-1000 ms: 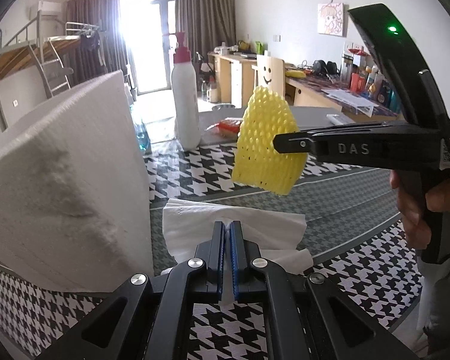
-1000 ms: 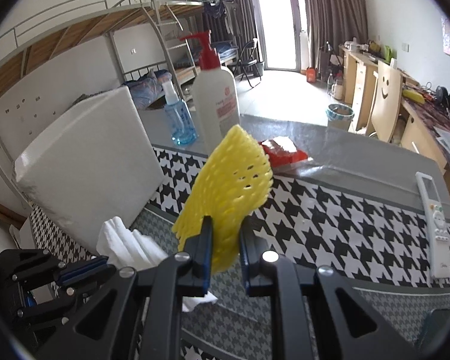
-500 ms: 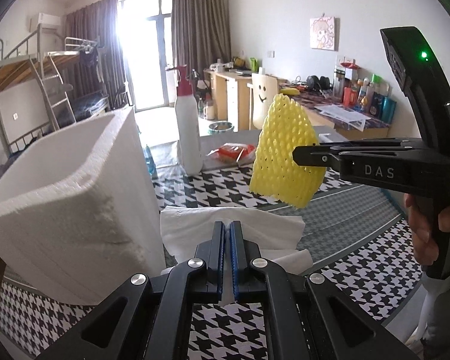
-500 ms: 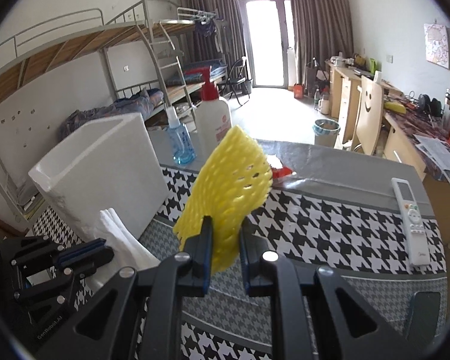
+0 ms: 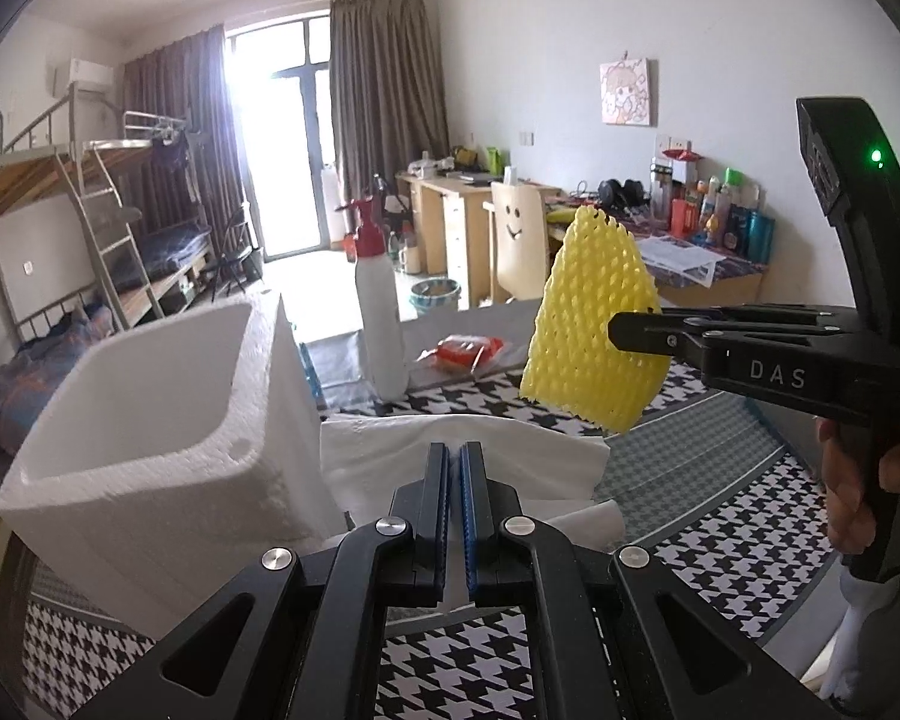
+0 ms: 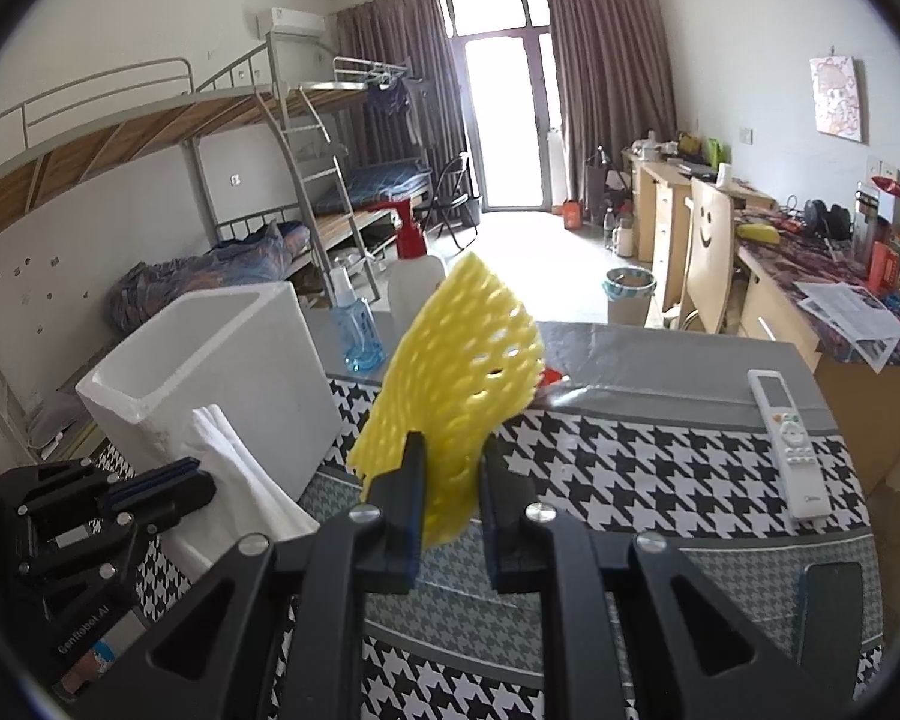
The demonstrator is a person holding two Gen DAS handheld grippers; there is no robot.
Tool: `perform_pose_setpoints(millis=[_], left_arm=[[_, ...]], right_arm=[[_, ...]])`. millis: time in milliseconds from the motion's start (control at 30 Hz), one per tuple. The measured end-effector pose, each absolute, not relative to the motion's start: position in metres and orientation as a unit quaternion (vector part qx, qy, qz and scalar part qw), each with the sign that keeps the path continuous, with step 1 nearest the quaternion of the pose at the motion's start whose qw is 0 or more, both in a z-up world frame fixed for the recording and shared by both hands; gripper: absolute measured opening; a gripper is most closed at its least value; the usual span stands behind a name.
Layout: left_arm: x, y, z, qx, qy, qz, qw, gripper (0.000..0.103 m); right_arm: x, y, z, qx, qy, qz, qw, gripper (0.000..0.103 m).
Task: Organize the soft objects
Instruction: 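Carry the white cloths and yellow sponge with both tools over the foam box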
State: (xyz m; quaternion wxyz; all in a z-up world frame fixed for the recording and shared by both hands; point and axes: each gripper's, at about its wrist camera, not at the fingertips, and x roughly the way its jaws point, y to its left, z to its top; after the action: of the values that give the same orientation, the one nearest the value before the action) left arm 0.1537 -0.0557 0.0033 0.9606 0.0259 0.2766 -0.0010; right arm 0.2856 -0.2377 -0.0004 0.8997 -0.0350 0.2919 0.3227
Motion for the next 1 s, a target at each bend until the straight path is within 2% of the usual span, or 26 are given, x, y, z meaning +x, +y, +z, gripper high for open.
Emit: perform_pose_setpoints(millis=[1000], left_arm=[[0.137,-0.027,0.059,0.024,0.191,0.009,0.981,0.004]], right_arm=[[0.253,-0.237,0.038,-0.018,0.225,0.320,0.920,0.019]])
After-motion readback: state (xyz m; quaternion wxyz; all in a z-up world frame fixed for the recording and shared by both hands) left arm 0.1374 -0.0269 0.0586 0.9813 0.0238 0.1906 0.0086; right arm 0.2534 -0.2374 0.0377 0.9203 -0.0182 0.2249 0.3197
